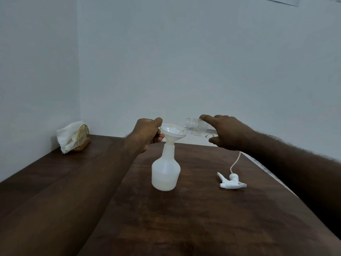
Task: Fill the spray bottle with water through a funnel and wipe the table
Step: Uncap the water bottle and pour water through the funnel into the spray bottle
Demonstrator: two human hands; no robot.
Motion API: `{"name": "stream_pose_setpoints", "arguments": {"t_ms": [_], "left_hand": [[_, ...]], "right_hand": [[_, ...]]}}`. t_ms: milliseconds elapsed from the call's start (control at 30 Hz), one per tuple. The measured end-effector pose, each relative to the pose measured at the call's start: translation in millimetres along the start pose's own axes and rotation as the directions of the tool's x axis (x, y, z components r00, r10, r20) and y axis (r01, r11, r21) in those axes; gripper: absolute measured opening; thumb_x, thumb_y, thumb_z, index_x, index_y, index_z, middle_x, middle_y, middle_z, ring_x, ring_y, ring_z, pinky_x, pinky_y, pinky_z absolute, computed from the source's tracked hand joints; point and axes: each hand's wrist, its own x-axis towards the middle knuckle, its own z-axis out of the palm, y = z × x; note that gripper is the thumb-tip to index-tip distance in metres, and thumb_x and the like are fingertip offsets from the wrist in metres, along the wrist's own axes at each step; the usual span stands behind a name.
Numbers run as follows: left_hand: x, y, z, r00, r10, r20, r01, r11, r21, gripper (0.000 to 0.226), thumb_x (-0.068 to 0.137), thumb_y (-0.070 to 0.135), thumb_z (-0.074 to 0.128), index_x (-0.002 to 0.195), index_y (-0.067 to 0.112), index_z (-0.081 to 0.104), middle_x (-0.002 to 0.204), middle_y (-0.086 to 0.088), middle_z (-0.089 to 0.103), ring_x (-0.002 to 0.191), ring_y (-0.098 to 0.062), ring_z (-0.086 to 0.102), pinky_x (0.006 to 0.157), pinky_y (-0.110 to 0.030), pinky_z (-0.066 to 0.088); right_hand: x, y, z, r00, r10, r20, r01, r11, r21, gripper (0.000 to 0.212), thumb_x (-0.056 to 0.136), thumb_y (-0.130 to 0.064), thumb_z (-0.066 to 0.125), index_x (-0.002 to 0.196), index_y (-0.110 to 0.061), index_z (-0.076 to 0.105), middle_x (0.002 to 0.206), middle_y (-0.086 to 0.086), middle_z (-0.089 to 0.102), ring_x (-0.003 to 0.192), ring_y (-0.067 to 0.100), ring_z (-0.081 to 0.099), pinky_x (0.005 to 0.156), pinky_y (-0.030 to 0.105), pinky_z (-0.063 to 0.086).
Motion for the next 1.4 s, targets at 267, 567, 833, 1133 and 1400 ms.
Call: {"name": "stream_pose_setpoints", "arguments": {"t_ms": [267,567,833,1133,1400], "left_hand": [[-0.7,0.7,1.3,1.000,0.001,-0.001,-0.001,1.000,0.000,0.009,0.086,0.011,0.052,0.084,0.002,0.056,0.062,-0.009,0.048,0.051,-0.019,0.053,0.048,-0.024,0.049],[-1.2,0.5,1.3,1.000,0.003,-0.006,-0.003,1.000,0.003,0.011,0.086,0.011,0.052,0.087,0.001,0.057,0.062,-0.009,0.049,0.051,-0.019,0.054,0.049,-0.023,0.050],[-0.7,0.3,0.5,1.000,0.003,-0.005,-0.003,1.000,0.003,0.010,0.086,0.010,0.052,0.086,0.001,0.057,0.063,-0.009,0.049,0.052,-0.019,0.054,0.049,-0.023,0.050],[0.9,0.1,1.1,1.000,0.003,-0.001,-0.003,1.000,-0.003,0.009,0.085,0.010,0.052,0.079,0.002,0.054,0.062,-0.009,0.048,0.050,-0.019,0.053,0.048,-0.024,0.048],[0.5,0.0,0.7,1.000,0.001,-0.004,-0.001,1.000,-0.003,0.012,0.085,0.010,0.052,0.077,0.002,0.054,0.062,-0.009,0.049,0.052,-0.018,0.054,0.049,-0.024,0.050]], "right_hand": [[-0.8,-0.3,-1.4,1.000,-0.001,0.007,0.001,1.000,-0.013,0.070,0.087,-0.024,0.065,0.147,-0.028,0.029,0.114,0.010,0.059,0.102,0.030,0.058,0.081,0.035,0.045],[-2.0,-1.5,-3.9,1.000,-0.001,0.004,0.001,1.000,-0.024,0.069,0.088,-0.023,0.064,0.148,-0.028,0.029,0.114,0.010,0.059,0.102,0.029,0.058,0.080,0.034,0.044],[-0.6,-2.2,-4.3,1.000,-0.004,0.008,0.004,1.000,-0.031,0.071,0.088,-0.023,0.065,0.149,-0.028,0.028,0.116,0.010,0.059,0.102,0.029,0.059,0.080,0.035,0.044],[-0.2,-0.3,-3.1,1.000,-0.010,0.008,0.010,0.999,-0.038,0.069,0.088,-0.022,0.064,0.148,-0.028,0.029,0.112,0.009,0.058,0.099,0.029,0.059,0.081,0.036,0.046],[0.7,-0.3,-3.9,1.000,-0.016,0.001,0.016,0.998,-0.059,0.068,0.088,-0.023,0.065,0.147,-0.027,0.030,0.112,0.010,0.059,0.098,0.029,0.059,0.082,0.038,0.049]]}}
